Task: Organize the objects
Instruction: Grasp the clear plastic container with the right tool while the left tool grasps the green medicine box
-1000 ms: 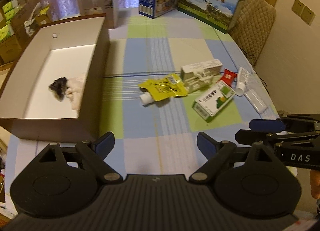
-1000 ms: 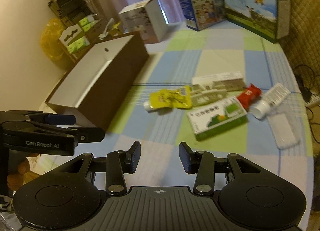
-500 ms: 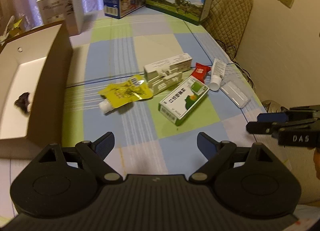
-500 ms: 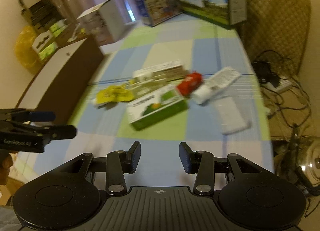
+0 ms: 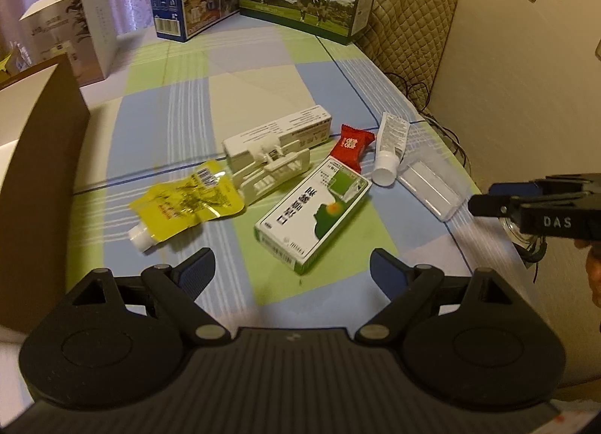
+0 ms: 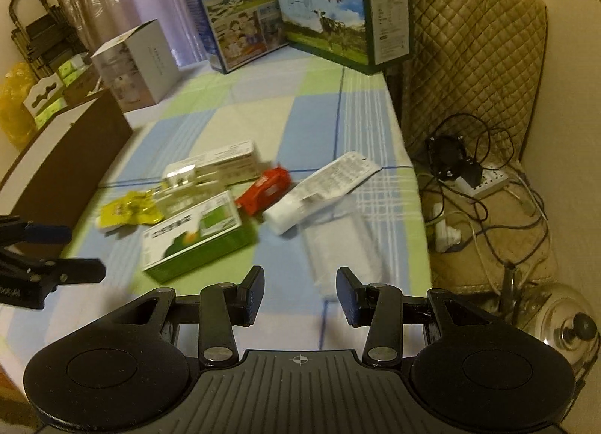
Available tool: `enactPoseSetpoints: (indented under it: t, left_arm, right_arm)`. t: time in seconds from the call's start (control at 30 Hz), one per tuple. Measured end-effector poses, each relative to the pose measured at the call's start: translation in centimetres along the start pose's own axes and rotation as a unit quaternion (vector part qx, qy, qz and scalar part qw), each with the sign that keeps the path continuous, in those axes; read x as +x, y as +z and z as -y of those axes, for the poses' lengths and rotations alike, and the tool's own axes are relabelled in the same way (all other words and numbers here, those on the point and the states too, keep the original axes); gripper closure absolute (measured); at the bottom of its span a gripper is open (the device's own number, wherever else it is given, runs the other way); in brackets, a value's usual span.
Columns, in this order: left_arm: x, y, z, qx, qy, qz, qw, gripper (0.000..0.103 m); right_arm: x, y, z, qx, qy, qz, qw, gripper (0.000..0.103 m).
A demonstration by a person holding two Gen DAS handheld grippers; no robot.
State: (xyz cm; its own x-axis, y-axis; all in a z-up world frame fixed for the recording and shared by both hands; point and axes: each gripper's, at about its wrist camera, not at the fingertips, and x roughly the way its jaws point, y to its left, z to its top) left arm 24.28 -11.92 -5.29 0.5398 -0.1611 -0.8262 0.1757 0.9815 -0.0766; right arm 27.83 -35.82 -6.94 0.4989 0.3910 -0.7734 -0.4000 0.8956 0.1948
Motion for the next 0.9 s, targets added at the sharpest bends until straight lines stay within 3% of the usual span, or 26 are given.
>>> enactPoseSetpoints:
  t: [0.13, 0.2, 0.3, 0.47, 0.73, 0.8, 0.9]
  left_arm:
    - [1.5, 0.5, 0.5, 0.005, 0.002, -0.004, 1.0000, 0.016]
    - [2.1, 0.8, 0.7, 0.009, 0.004, -0.004, 0.9999, 0.016]
    - [2.8, 1.1, 0.9, 0.011, 0.003, -0.003, 0.9999, 0.016]
    - [4.4, 1.5, 1.0, 0.021, 0.009, -0.007, 0.9997, 0.016]
    - [6.9, 2.2, 1.2, 0.046, 0.008, -0.017, 0.9988, 0.016]
    - [7.5, 2.5, 1.5, 0.058, 0.006, -0.017, 0.9982, 0.016]
    - [8.4, 2.9, 1.8, 0.077, 0.003, -0.018, 0.9969, 0.016]
  right_arm:
    - [1.6, 1.0, 1.6, 0.010, -0.012, 0.003, 1.000, 0.061]
    - [2.2, 1.4, 2.1, 0.003, -0.015, 0.007, 1.000, 0.049]
    - [3.0, 1.9, 2.4, -0.006, -0.022, 0.006, 1.000, 0.042]
    - [5.0, 2.1, 2.1, -0.030, -0.014, -0.014, 0.999, 0.042]
    - [7.4, 1.9, 1.7, -0.067, -0.037, -0.029, 0.997, 0.043]
    - [7.3, 1.6, 1.6, -0.072, -0.033, -0.025, 0.997, 0.050]
    - [7.0, 1.3, 1.7, -0.070, -0.032, -0.027, 0.997, 0.050]
